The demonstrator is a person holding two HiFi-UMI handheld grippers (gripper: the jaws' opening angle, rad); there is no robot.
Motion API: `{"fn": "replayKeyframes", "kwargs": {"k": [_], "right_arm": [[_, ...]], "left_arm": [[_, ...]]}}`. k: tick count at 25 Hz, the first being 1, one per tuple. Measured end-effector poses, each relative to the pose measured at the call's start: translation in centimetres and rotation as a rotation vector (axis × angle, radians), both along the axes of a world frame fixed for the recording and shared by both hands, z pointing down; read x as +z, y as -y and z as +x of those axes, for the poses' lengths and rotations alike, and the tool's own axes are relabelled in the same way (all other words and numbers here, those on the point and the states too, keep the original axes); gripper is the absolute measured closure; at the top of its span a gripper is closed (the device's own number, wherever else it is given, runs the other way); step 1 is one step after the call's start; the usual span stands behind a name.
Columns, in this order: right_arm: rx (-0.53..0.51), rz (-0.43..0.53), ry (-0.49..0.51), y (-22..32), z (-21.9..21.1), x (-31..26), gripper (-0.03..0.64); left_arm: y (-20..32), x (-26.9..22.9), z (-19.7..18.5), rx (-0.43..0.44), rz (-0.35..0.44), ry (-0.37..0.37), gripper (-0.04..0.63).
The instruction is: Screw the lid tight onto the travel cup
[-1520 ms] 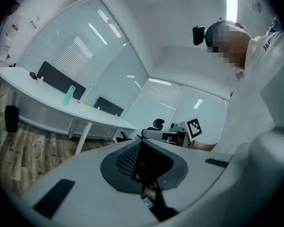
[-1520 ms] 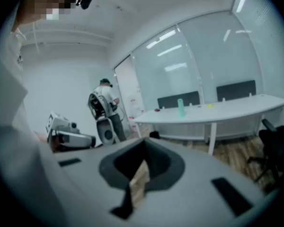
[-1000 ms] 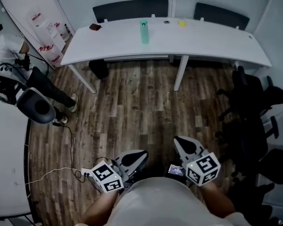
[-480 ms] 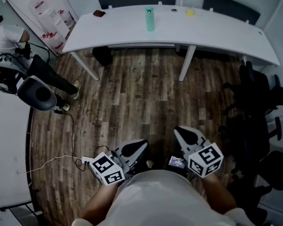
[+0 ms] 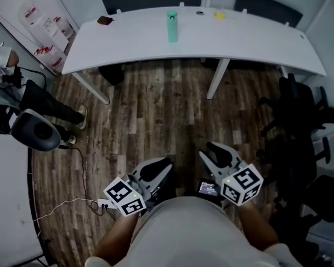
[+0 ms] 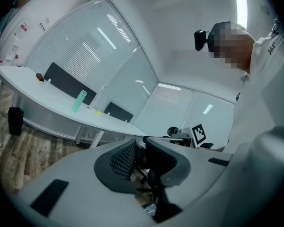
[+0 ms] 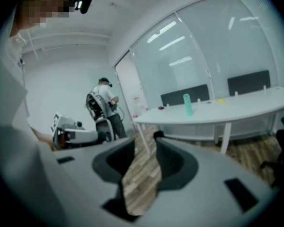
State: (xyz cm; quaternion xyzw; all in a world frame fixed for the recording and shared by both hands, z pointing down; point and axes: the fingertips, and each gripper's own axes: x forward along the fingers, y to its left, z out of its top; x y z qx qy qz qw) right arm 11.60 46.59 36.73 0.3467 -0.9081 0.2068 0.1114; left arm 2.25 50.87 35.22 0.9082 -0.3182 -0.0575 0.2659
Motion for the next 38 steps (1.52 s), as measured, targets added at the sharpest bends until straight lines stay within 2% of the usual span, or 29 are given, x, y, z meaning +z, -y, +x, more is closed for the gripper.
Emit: {"fn": "replayKeyframes", "kwargs": {"k": [6, 11, 20, 30, 38], "right_arm": [[0.066, 0.014, 0.001, 6.4, -4.0, -1.0, 0.479], [0.104, 0.016, -0.012, 10.0, -6.4, -0.9, 0.479], [0.101, -0.012, -0.032, 15.5, -8.3, 0.3, 0.479], [0.028, -0.024, -0.036, 25.6, -8.0, 2.2, 0.479], [-0.04, -0.029, -0.045, 34.2, -5.6, 1.9, 0.479]], "left_arm": [[5.9, -0.1, -4.1, 0.047, -0.002, -0.001, 0.495], [9.6, 0.1, -7.1, 0.08, -0.005, 0.004, 0.492], [14.7, 0.9, -9.7, 0.055, -0.035, 0.004, 0.492], [24.1, 1.8, -8.8, -0.013, -0.046, 0.025, 0.486], [32.8, 1.6, -5.0, -0.032, -0.058, 0.033, 0.486]]}}
